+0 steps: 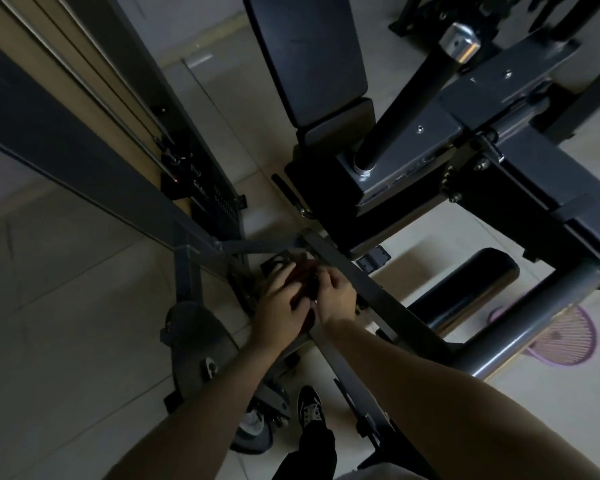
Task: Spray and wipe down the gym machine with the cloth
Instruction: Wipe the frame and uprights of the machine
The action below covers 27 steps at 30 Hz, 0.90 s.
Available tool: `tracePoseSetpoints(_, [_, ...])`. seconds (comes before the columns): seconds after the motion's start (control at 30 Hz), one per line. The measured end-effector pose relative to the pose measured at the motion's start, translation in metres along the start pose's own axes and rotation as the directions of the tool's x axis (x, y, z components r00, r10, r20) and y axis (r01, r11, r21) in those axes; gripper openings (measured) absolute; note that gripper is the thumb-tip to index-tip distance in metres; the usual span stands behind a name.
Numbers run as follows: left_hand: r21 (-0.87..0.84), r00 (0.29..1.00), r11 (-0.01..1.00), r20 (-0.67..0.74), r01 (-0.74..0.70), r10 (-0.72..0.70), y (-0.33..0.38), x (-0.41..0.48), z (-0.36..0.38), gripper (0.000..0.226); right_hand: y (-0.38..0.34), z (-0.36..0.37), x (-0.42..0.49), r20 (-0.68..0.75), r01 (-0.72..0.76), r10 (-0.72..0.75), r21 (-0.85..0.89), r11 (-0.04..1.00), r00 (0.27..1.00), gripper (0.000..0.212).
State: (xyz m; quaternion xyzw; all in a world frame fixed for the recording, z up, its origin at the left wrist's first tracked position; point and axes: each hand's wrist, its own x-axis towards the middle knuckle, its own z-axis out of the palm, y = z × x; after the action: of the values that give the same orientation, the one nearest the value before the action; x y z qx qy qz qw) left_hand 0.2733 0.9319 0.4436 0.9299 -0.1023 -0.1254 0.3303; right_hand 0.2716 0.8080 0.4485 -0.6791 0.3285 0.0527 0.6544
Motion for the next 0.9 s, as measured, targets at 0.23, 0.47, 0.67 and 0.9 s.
tracePoseSetpoints(0.23, [-0.537,0.967,0.838,-0.15,0.096,-0.208,-0.01,-0.026,0.022,0.037,0.004,0.015,-0.006,0.111,0.217,-0.196,-0.219,0.951,0.974,0.032])
tracePoseSetpoints(0.47, [-0.88,0.805,0.302,0.138,0.367,-0.577,0.011,-0.013,0.008,0.051,-0.002,0.023,0.001,0.133,0.228,-0.192,-0.372,0.9,0.972,0.036])
tracePoseSetpoints(0.67, [-0.806,0.646,0.094,0.392,0.585,-0.655,-0.007,0.027,-0.007,0.032,-0.003,0.027,0.006,0.152,0.253,-0.205,-0.466,0.848,0.967,0.04])
tracePoseSetpoints(0.9, [-0.573,0.775,0.591,0.131,0.568,-0.618,0.01,0.004,-0.013,0.044,-0.017,0.017,0.003,0.233,0.265,-0.165,-0.512,0.817,0.958,0.039])
